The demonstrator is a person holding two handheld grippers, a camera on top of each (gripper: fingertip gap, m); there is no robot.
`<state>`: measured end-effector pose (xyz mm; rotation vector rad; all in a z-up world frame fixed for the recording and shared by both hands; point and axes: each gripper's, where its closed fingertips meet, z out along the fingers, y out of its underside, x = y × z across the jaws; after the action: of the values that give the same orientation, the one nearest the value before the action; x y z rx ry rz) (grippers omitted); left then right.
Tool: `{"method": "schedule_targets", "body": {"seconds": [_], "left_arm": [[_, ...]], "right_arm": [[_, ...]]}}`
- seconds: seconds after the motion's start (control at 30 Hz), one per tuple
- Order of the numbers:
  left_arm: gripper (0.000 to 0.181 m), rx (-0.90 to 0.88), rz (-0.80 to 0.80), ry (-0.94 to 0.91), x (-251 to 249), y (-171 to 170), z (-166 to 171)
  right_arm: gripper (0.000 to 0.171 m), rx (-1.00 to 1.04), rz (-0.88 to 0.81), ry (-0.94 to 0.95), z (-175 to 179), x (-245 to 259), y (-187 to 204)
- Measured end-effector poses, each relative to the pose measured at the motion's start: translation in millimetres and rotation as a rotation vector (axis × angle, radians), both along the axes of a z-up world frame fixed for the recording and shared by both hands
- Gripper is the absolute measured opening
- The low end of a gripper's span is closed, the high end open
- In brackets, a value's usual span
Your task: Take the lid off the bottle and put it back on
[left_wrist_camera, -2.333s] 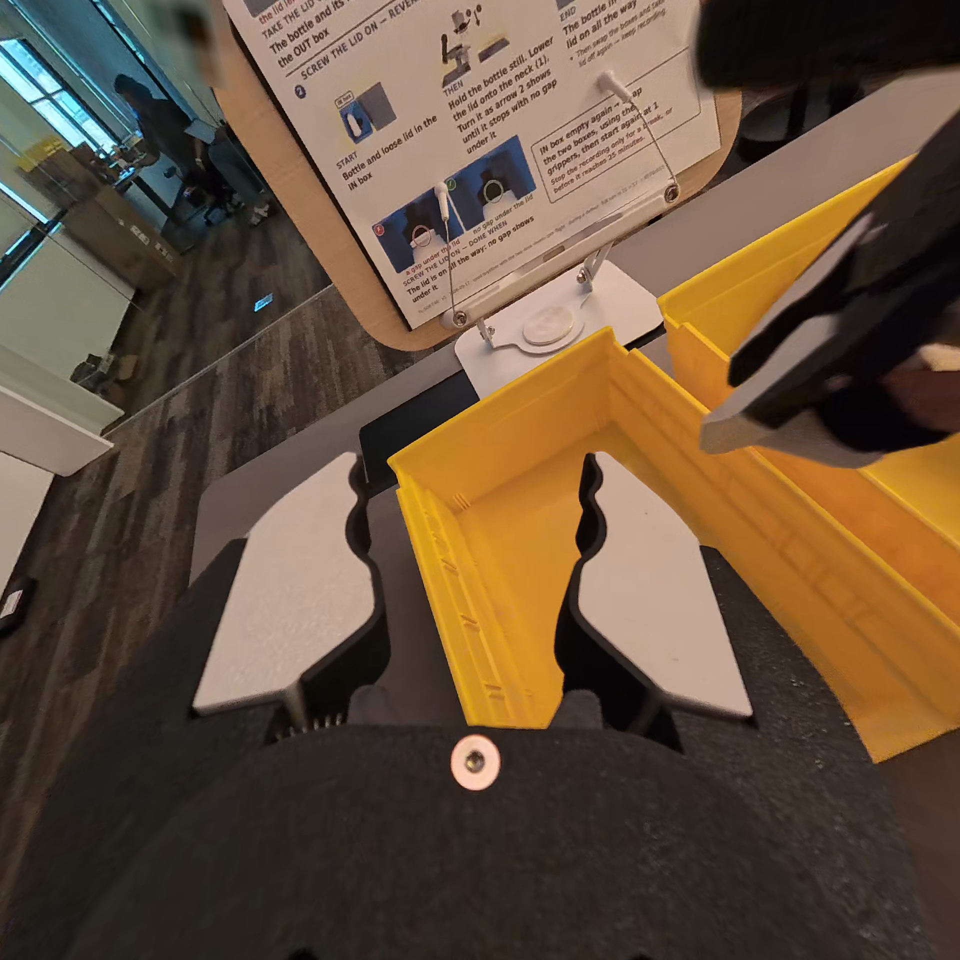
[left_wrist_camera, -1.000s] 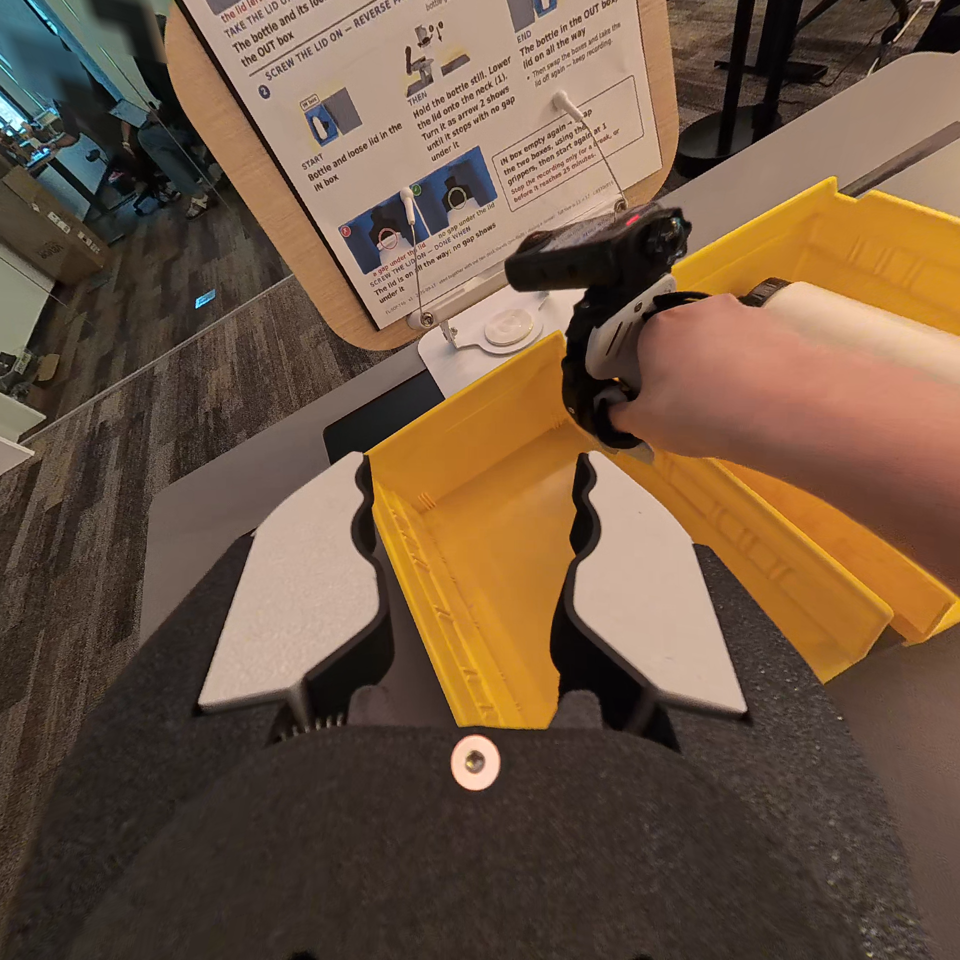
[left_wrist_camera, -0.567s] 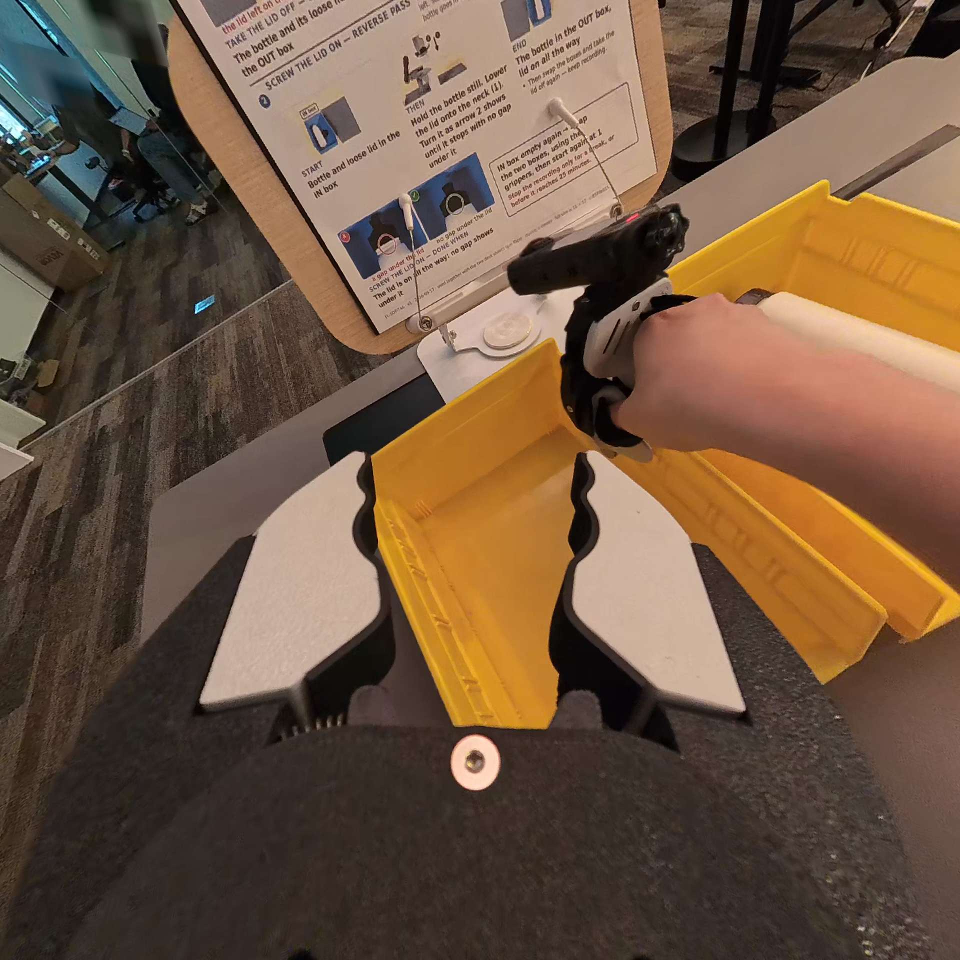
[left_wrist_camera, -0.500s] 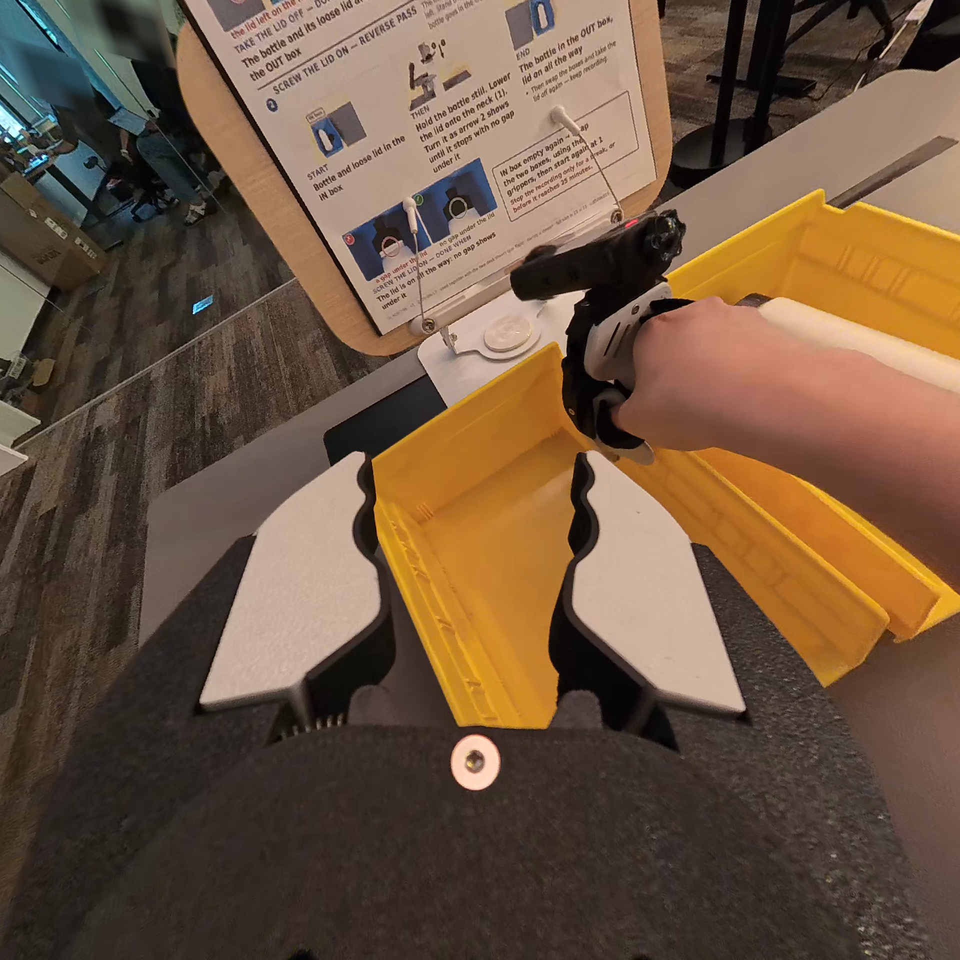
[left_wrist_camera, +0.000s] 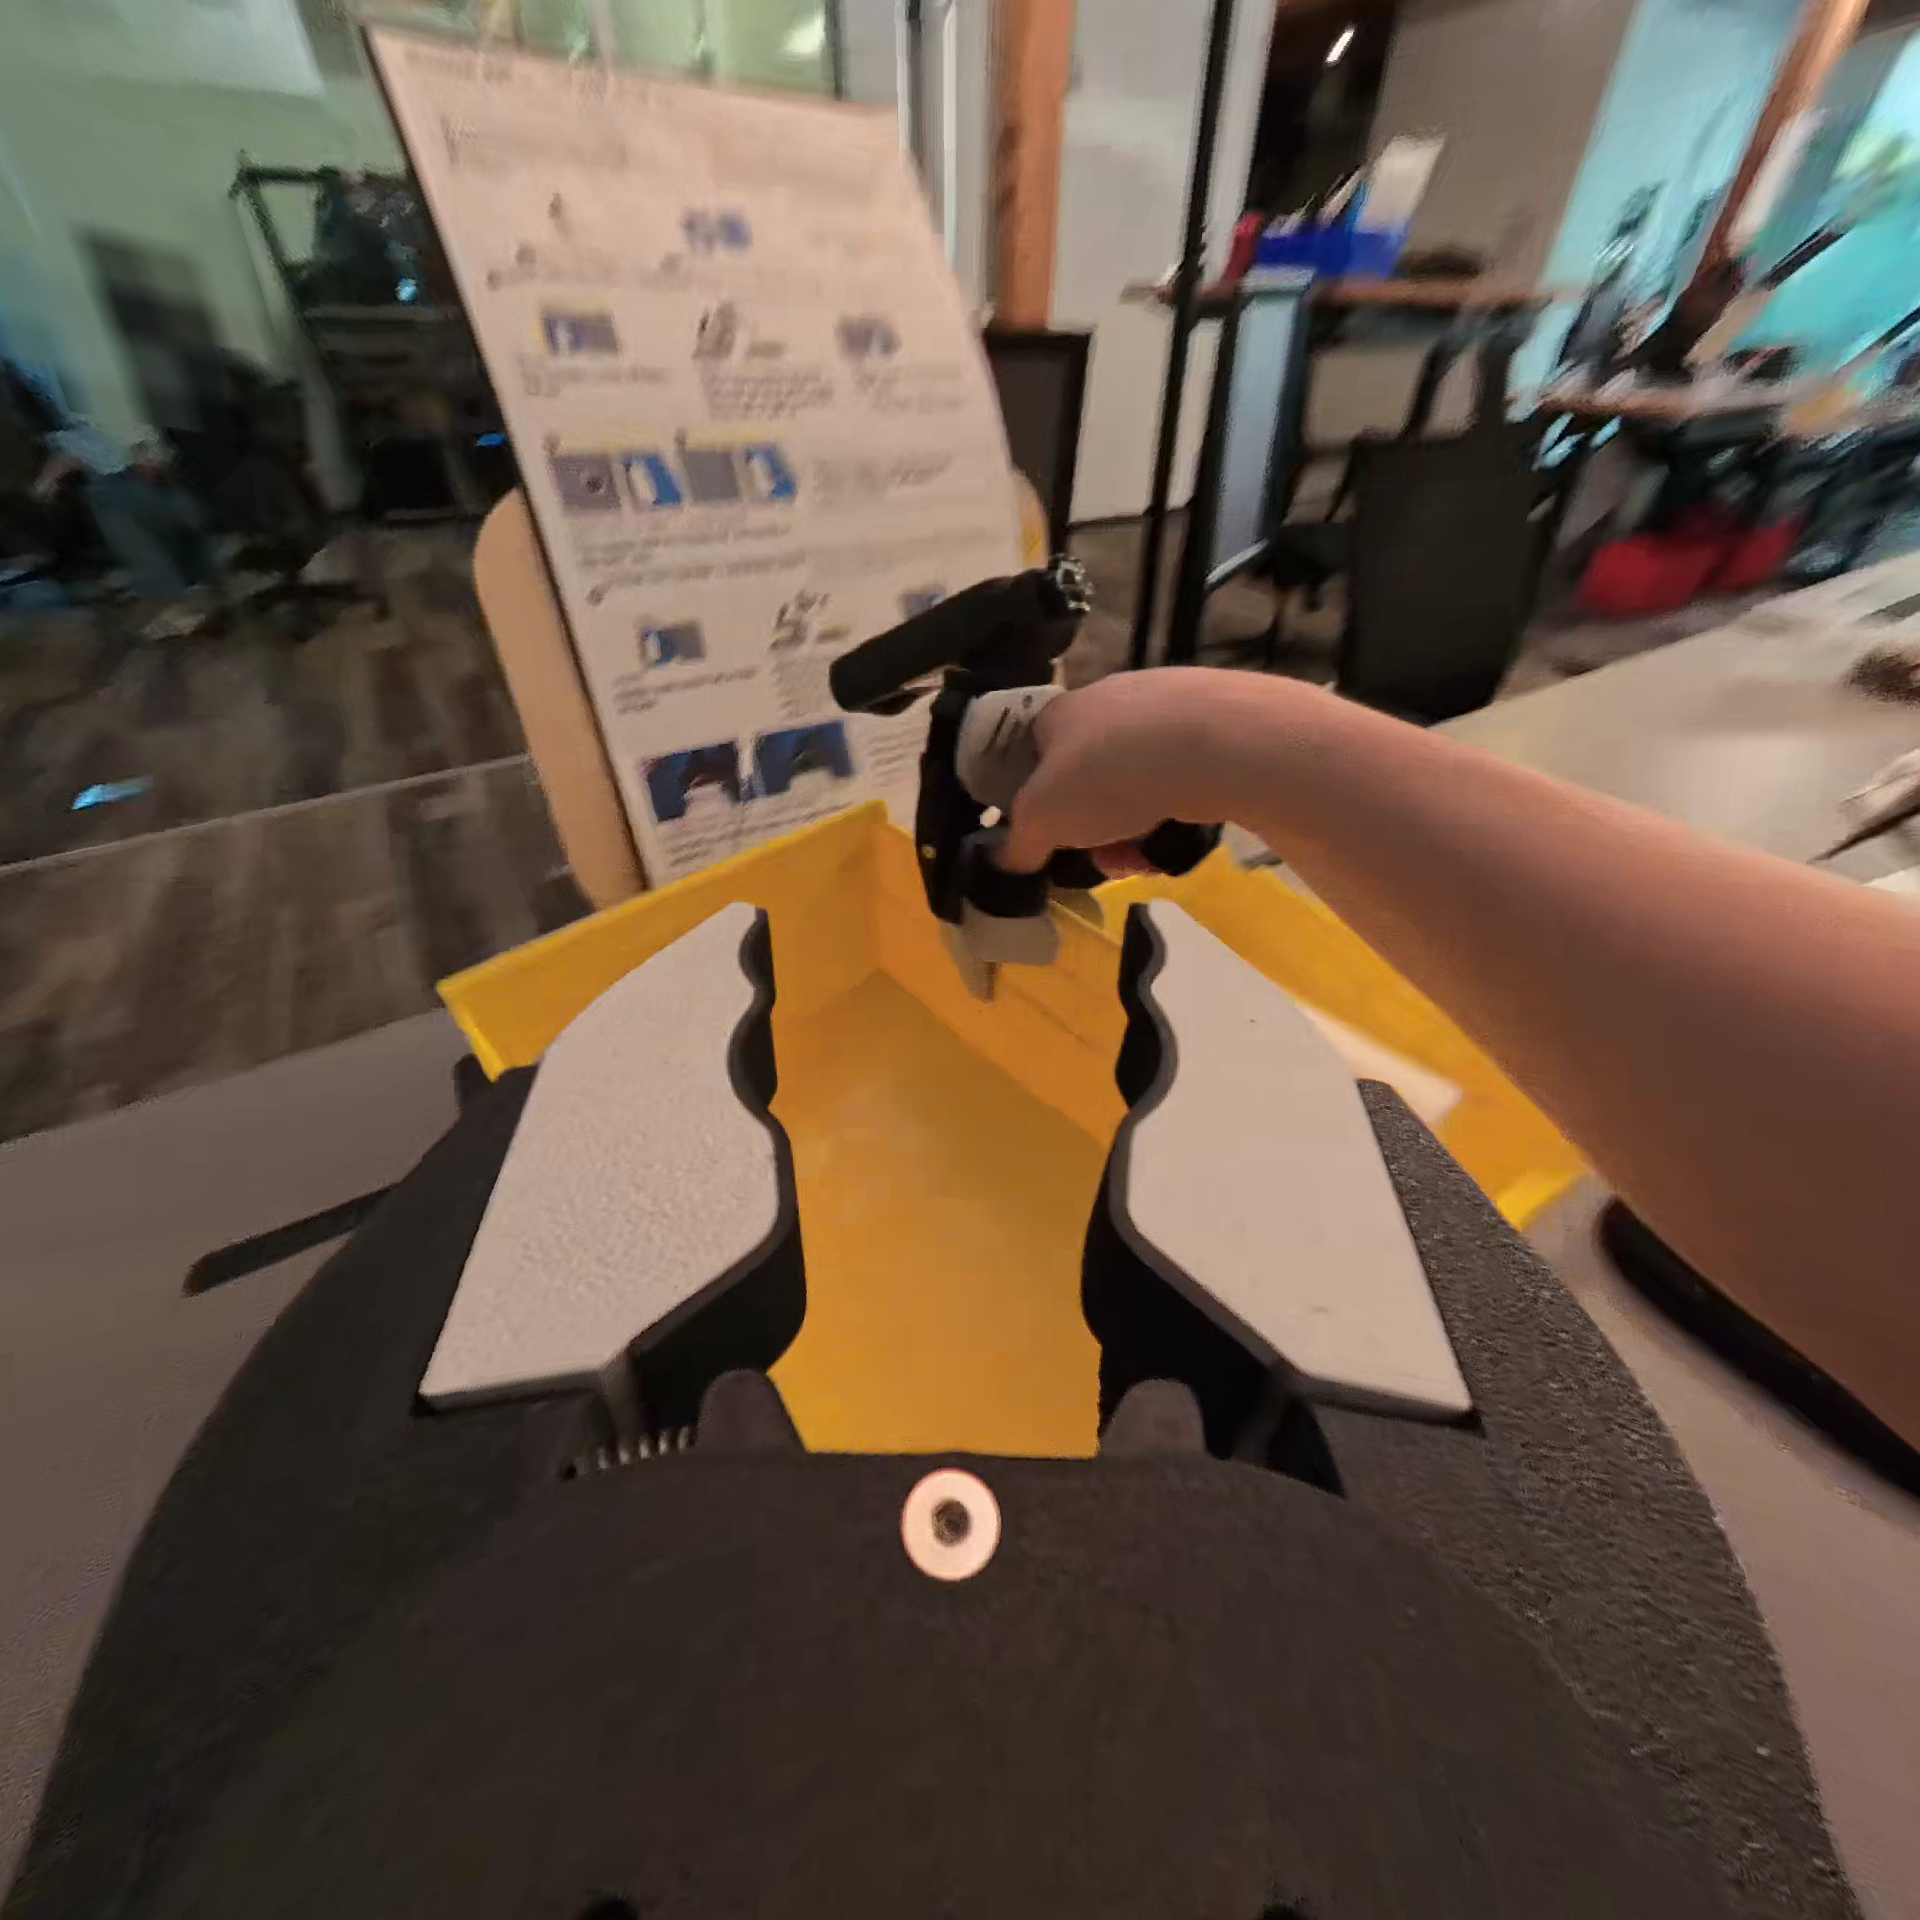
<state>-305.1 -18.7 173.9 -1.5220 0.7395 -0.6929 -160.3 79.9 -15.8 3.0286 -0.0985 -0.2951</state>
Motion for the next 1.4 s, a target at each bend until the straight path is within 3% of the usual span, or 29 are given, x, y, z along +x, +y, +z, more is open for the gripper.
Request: {"method": "schedule_targets", "body": {"seconds": [0.13,0.23,0.37,0.47,0.63,0.73,0.83,0.93,1.1,1.23,1.4], "left_arm": [[0.069,0.051,-0.057,-0.087,-7,-28,22],[0.065,0.036,-0.138,-0.072,5,-42,19],[0.071,-0.120,-0.269,0.095,45,-43,-28],[0.071,-0.246,-0.303,0.222,81,-24,-79],[0.061,-0.473,-0.296,0.301,131,16,-167],[0.057,-0.441,-0.235,0.348,136,29,-189],[0.058,-0.537,-0.290,0.358,145,21,-208],[0.058,-0.621,-0.307,0.372,160,21,-225],[0.059,-0.751,-0.311,0.571,192,22,-249],[0.054,-0.890,-0.344,0.766,202,15,-263],[0.033,-0.959,-0.295,0.950,201,20,-268]], "right_arm": [[0.007,0.072,-0.056,0.068,58,47,-15],[0.007,0.133,-0.154,0.079,93,112,-39],[0.007,0.172,-0.314,0.068,115,214,-99],[0.006,0.171,-0.460,0.064,112,288,-155],[0.007,0.122,-0.605,0.005,82,387,-236],[0.008,0.089,-0.631,-0.017,50,430,-267],[0.008,0.068,-0.623,0.018,8,457,-283],[0.009,0.037,-0.619,0.078,-31,473,-291],[0.010,0.011,-0.617,0.143,-77,489,-290],[0.016,0.003,-0.595,0.181,-96,486,-281],[0.013,0.015,-0.585,0.195,-103,478,-262]]}}
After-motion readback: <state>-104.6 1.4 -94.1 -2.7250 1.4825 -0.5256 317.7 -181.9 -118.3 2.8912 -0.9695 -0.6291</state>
